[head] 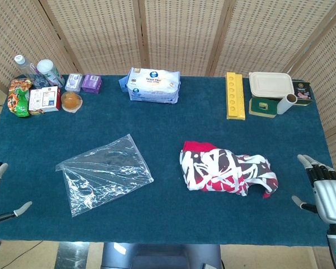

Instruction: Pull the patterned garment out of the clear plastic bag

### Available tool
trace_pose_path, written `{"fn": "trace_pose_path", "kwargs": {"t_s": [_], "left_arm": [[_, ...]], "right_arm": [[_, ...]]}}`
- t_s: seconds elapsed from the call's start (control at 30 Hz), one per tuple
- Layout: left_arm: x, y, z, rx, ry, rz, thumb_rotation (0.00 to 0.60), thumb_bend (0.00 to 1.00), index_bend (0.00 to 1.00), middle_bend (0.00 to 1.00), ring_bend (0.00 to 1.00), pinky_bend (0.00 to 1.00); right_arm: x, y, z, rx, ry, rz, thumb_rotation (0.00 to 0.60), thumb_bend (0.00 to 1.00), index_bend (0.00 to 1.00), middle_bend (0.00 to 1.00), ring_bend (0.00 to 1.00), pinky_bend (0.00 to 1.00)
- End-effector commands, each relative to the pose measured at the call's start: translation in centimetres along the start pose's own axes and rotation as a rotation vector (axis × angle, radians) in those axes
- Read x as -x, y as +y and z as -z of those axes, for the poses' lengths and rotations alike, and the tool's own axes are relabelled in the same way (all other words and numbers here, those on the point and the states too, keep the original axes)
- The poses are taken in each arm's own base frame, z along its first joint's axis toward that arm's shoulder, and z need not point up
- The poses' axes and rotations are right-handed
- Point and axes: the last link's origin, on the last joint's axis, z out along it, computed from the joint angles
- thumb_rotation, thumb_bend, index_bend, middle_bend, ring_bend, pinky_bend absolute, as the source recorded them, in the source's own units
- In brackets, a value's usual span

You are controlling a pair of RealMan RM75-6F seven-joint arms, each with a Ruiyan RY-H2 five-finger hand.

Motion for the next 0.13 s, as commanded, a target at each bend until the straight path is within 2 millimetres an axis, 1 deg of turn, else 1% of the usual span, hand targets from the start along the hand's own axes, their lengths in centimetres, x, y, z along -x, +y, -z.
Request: {"fn": "trace_pose_path", "kwargs": {"t_s": [0.03,0.13], "left_arm": [[-0.02,0.24,0.09,0.001,0.009,0.008,0.382,0.03,0.0,0.04,0.0,0.08],[-0.07,0.51,-0.02,0.006,0.016,0.011,0.385,0.03,0.0,0.04,0.0,0.08]], "right_arm": [[0.21,0.26,0.29,0.008,-0.002,-0.009,0.6,0.11,0.12,0.17,0.21,0.21],[0.28,0.45,0.39,0.012,0.0,-0.016,0.6,0.11,0.13,0.17,0.21,0.21]]}}
